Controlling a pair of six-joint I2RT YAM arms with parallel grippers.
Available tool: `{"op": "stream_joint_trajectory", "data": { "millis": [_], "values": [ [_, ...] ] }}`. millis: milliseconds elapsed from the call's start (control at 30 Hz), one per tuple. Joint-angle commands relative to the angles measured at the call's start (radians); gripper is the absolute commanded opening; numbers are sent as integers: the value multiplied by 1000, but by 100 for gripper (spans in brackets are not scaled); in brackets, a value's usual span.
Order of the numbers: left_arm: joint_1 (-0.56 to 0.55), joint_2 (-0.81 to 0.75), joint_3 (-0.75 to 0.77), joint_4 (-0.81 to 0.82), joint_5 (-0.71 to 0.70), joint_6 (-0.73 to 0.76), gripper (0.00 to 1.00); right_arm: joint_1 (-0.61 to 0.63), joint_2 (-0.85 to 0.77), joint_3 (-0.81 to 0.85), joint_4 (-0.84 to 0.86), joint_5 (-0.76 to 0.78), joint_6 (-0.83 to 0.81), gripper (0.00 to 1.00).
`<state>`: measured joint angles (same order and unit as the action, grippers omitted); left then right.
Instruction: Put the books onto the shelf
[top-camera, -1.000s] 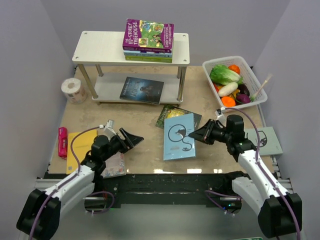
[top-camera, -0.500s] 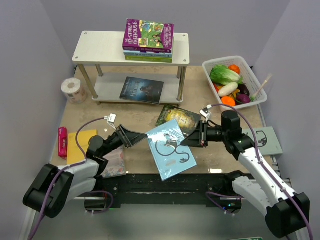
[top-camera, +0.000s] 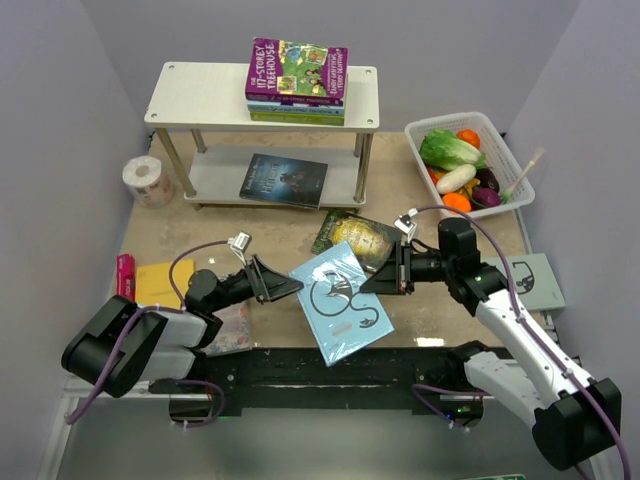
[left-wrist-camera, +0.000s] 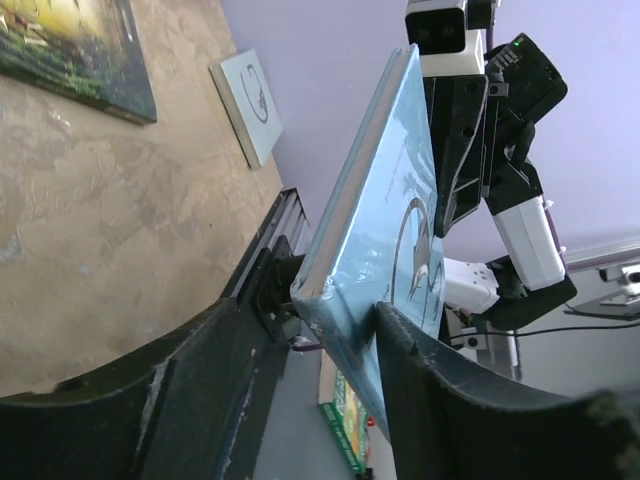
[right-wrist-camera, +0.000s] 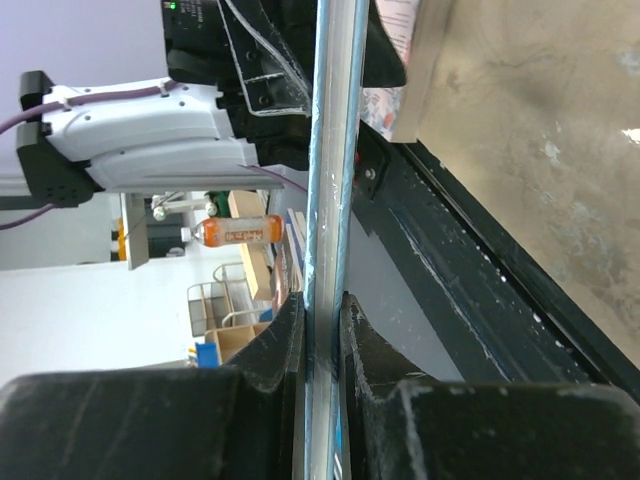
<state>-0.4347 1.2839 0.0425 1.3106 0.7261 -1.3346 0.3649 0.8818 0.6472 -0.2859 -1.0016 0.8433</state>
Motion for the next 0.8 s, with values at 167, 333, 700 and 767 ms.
{"op": "stream_joint_trajectory", "data": {
  "millis": [167, 333, 700, 767],
  "values": [
    [-41, 100, 22, 486, 35, -80, 47, 37, 8, 86, 5, -63, -29, 0],
    [-70, 138, 68, 545, 55, -109, 34, 54, 12, 92, -4, -65, -49, 0],
    [-56, 51, 17, 486, -149, -104, 0, 60, 40, 231, -280, 279, -221, 60],
    [-38, -38, 5, 368, -212, -97, 0, 58, 42, 293, -393, 477, -263, 62]
  ]
}}
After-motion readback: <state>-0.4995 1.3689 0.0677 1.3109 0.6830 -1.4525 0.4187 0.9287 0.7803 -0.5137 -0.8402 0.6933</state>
